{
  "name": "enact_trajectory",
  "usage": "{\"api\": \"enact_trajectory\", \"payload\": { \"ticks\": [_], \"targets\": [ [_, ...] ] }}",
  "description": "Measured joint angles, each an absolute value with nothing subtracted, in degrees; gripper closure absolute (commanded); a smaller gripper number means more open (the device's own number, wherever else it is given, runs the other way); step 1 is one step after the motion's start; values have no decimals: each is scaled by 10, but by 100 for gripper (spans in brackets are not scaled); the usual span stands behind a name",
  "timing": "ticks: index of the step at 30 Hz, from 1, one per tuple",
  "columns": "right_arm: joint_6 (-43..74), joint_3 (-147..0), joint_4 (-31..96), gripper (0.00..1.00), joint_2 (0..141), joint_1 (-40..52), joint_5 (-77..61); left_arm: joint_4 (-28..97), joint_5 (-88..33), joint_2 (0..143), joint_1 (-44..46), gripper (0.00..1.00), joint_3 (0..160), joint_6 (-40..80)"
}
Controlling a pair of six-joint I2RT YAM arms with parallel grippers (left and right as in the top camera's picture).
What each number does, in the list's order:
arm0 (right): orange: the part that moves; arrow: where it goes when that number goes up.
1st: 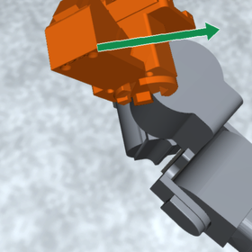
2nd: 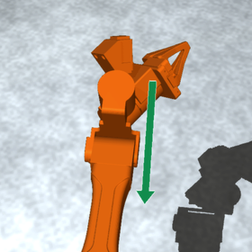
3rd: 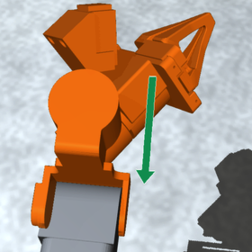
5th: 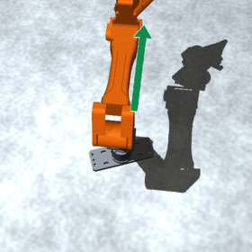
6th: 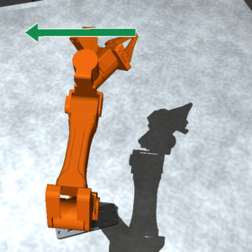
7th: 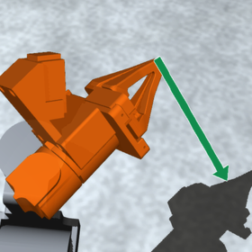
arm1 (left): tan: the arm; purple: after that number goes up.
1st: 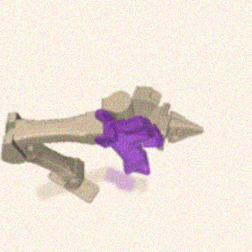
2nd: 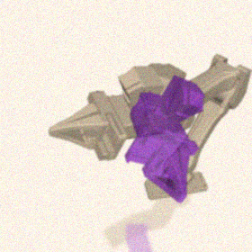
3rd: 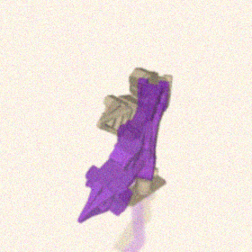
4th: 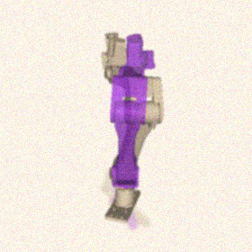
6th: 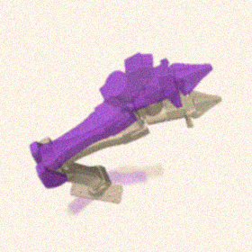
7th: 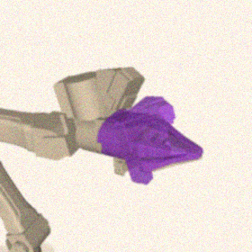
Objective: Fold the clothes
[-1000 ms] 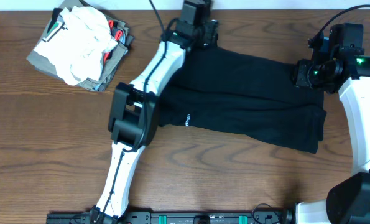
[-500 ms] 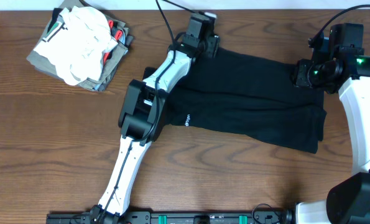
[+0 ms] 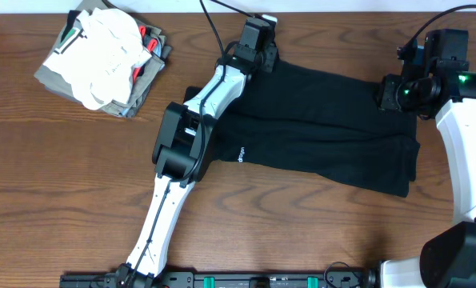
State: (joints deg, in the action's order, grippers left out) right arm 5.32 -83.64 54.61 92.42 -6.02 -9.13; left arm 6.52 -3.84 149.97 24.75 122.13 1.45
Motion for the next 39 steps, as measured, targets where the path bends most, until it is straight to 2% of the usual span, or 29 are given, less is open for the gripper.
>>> {"api": "enact_trajectory", "payload": {
  "ticks": [13, 16, 21, 32, 39],
  "targets": [
    [53, -836, 538, 59, 930, -60, -73, 271, 11, 1356, 245, 81, 1223, 12],
    [51, -836, 510, 58, 957, -60, -61, 310, 15, 1338, 245, 88, 1227, 10],
    [50, -836, 460, 55, 1034, -63, -48, 357, 17, 1339, 245, 90, 1228, 10],
    [56, -836, 325, 50, 1163, -130, -32, 397, 17, 1339, 245, 91, 1228, 10],
    [57, -836, 239, 50, 1213, -137, -13, 397, 17, 1339, 245, 91, 1228, 10]
  ]
}}
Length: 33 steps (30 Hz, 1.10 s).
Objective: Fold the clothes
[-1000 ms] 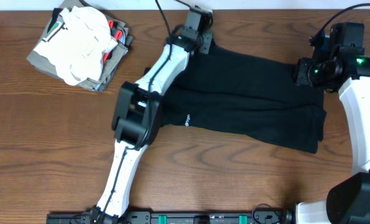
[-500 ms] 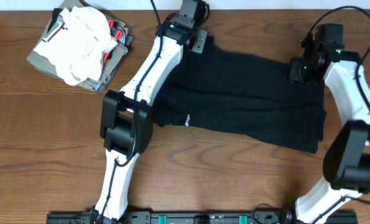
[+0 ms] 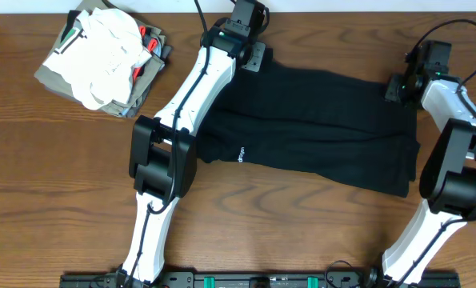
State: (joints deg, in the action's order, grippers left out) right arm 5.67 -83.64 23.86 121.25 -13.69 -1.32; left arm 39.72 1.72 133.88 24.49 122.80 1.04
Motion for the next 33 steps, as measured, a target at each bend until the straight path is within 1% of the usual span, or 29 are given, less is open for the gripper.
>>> {"api": "enact_trajectory", "payload": {
  "ticks": [8, 19, 27, 30, 33],
  "targets": [
    [57, -836, 183, 49, 1226, -137, 35, 402, 17, 1339, 248, 91, 1228, 10],
    [57, -836, 170, 50, 1226, -157, 58, 423, 17, 1339, 249, 91, 1228, 10],
    [56, -836, 170, 52, 1241, -178, 49, 438, 17, 1339, 249, 91, 1228, 10],
    [56, -837, 167, 56, 1251, -178, 37, 446, 17, 1339, 249, 92, 1228, 10],
    [54, -837, 166, 69, 1252, -178, 25, 449, 17, 1339, 249, 93, 1228, 10]
  ]
}}
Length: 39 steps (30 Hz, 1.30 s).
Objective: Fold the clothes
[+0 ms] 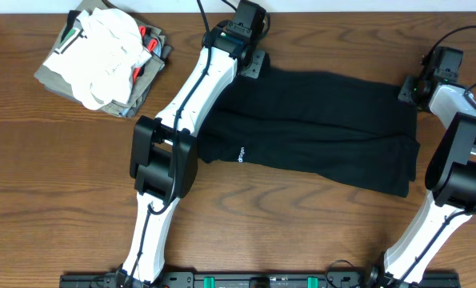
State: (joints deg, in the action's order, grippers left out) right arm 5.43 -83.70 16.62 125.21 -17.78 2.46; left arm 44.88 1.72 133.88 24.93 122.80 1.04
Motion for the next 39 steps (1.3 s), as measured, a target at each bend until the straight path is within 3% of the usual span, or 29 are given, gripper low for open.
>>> {"api": "enact_trajectory", "payload": {
  "ticks": [9, 20, 39],
  "targets": [
    [60, -837, 160, 99, 1252, -178, 9, 447, 17, 1339, 249, 94, 1228, 10],
    [61, -843, 201, 99, 1241, -178, 4, 453, 17, 1339, 232, 94, 1228, 10],
    [61, -844, 405, 99, 1085, -182, -32, 610, 17, 1301, 219, 94, 1228, 10]
  ]
}}
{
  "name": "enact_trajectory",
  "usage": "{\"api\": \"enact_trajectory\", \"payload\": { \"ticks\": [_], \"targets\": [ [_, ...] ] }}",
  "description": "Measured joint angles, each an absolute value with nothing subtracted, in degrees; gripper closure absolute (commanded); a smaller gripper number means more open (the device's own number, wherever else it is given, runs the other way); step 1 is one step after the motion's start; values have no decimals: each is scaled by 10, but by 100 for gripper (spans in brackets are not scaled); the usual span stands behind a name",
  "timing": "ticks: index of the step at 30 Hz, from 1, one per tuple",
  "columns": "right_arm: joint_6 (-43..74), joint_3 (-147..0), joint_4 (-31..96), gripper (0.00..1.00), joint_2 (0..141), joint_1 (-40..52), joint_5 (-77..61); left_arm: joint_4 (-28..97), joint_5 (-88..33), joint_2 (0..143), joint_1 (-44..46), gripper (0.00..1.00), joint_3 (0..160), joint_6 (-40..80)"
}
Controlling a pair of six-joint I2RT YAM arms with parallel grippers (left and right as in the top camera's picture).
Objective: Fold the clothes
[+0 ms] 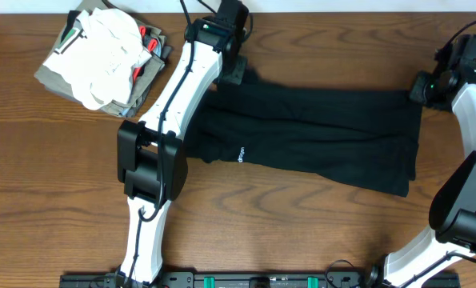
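A black garment [318, 128] with a small white logo lies spread across the middle of the table in the overhead view. Its upper edge is pulled straight between the two grippers. My left gripper [236, 74] sits at the garment's far left corner, and the cloth runs up into its fingers. My right gripper [421, 86] is at the far right corner, likewise shut on the cloth. The fingertips themselves are hidden under the wrists.
A pile of folded clothes [102, 56], white on top of grey with red bits, lies at the far left corner. The left arm [174, 96] stretches diagonally over the table's left half. The table's far edge runs just behind both grippers.
The left gripper has moved left and slightly nearer with its corner. The right gripper has moved right. The garment's upper edge is now longer and straighter, reaching further right.
First both grippers were on the garment's far edge, the left near the upper left corner and the right at the right end. At each later moment they stood further apart, each with its corner. The far edge is now stretched taut and wide.
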State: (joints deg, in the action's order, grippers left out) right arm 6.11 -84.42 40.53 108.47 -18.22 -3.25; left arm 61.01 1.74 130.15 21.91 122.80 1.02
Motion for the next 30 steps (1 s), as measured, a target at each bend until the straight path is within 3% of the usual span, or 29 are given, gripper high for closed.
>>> {"api": "enact_trajectory", "payload": {
  "ticks": [13, 22, 30],
  "targets": [
    [61, -844, 458, 99, 1085, -183, -41, 784, 15, 1281, 219, 94, 1228, 13],
    [61, -844, 501, 99, 1085, -183, -45, 790, -16, 1280, 219, 94, 1195, 19],
    [63, -844, 621, 97, 1085, -196, -45, 783, -26, 1280, 220, 94, 1108, 21]
  ]
}}
